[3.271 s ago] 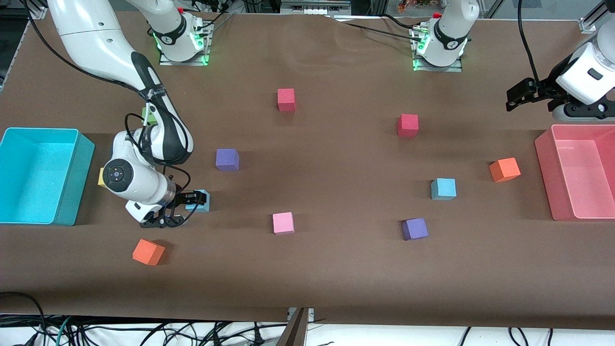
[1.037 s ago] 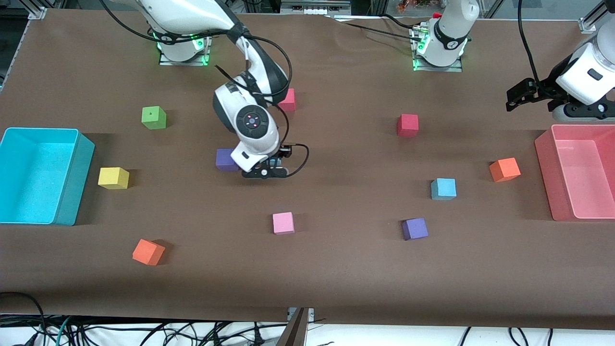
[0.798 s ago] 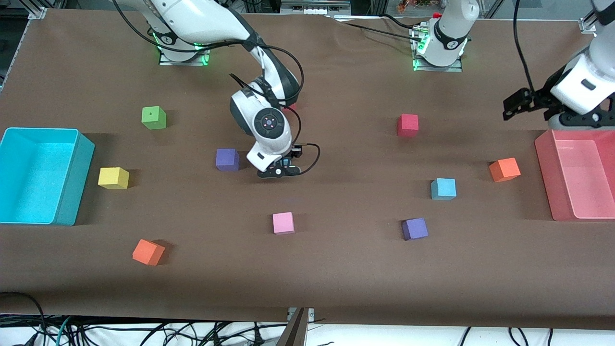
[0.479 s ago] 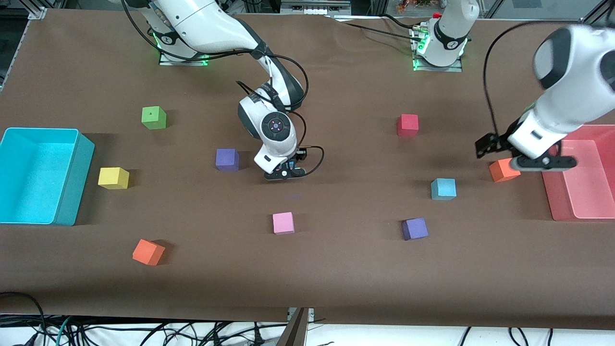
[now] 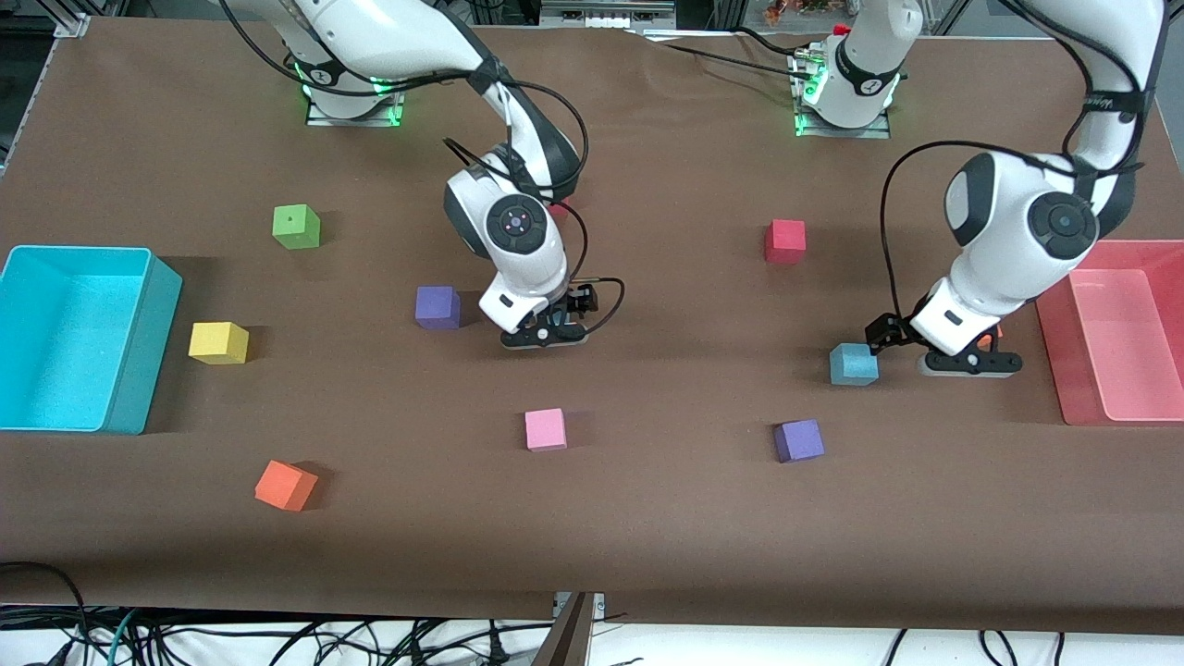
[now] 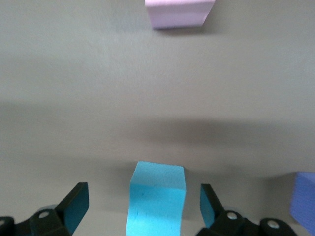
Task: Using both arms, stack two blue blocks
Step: 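Set the cube down with the right gripper while the left gripper reaches the other cube, then withdraw the right gripper while the left gripper grasps the second light blue cube, then carry the second light blue cube with the left gripper over the placed cube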
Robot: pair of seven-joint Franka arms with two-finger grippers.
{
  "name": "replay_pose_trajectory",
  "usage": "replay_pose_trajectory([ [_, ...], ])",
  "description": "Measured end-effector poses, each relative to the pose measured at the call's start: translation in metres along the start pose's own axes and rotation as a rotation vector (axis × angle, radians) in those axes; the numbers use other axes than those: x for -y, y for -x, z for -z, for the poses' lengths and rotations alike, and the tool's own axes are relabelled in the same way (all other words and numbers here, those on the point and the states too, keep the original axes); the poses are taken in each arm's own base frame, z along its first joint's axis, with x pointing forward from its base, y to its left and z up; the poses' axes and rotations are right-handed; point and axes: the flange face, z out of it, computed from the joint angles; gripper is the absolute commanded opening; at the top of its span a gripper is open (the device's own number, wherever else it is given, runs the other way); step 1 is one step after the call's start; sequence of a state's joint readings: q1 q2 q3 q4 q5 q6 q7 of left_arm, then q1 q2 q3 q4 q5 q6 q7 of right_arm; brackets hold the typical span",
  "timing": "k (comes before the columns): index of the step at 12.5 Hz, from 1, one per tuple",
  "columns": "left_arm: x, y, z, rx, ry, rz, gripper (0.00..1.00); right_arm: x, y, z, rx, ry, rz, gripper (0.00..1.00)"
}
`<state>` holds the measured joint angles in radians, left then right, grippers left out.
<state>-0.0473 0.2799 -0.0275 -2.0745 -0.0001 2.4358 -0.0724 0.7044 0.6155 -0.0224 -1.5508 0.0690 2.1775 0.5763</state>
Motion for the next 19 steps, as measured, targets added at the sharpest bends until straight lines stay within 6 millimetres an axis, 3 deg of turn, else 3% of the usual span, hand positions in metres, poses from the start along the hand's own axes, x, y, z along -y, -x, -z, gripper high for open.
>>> replay_pose_trajectory([
  [3, -0.012, 0.005, -0.042, 0.042, 0.001, -0.020, 1.00, -0.033, -0.002, 0.059, 0.067, 0.039, 0.066, 1.00],
  [6, -0.021, 0.012, -0.070, 0.086, -0.001, -0.036, 1.00, -0.073, -0.006, 0.128, 0.060, 0.016, 0.163, 1.00],
  [8, -0.021, 0.014, -0.084, 0.090, 0.000, -0.040, 1.00, -0.101, -0.005, 0.143, 0.099, -0.118, 0.254, 1.00],
  [10, -0.021, 0.016, -0.093, 0.095, 0.000, -0.056, 0.99, -0.134, -0.005, 0.126, 0.140, -0.299, 0.343, 1.00],
  [11, -0.021, 0.017, -0.097, 0.096, 0.001, -0.057, 0.64, -0.149, -0.004, 0.111, 0.123, -0.343, 0.374, 1.00],
  [12, -0.021, 0.017, -0.100, 0.093, 0.006, -0.050, 0.20, -0.159, 0.001, 0.095, 0.090, -0.373, 0.388, 1.00],
  [13, -0.021, 0.017, -0.102, 0.094, 0.015, -0.036, 0.00, -0.162, 0.010, 0.080, 0.053, -0.414, 0.404, 1.00],
  [16, -0.021, 0.012, -0.091, 0.079, 0.024, -0.024, 0.00, -0.155, 0.051, 0.038, -0.068, -0.543, 0.513, 1.00],
  [17, -0.022, 0.008, -0.078, 0.074, 0.026, -0.023, 0.00, -0.155, 0.061, 0.028, -0.112, -0.557, 0.558, 1.00],
  [19, -0.029, -0.002, -0.026, 0.075, 0.034, -0.019, 0.00, -0.156, 0.072, 0.011, -0.182, -0.578, 0.641, 1.00],
])
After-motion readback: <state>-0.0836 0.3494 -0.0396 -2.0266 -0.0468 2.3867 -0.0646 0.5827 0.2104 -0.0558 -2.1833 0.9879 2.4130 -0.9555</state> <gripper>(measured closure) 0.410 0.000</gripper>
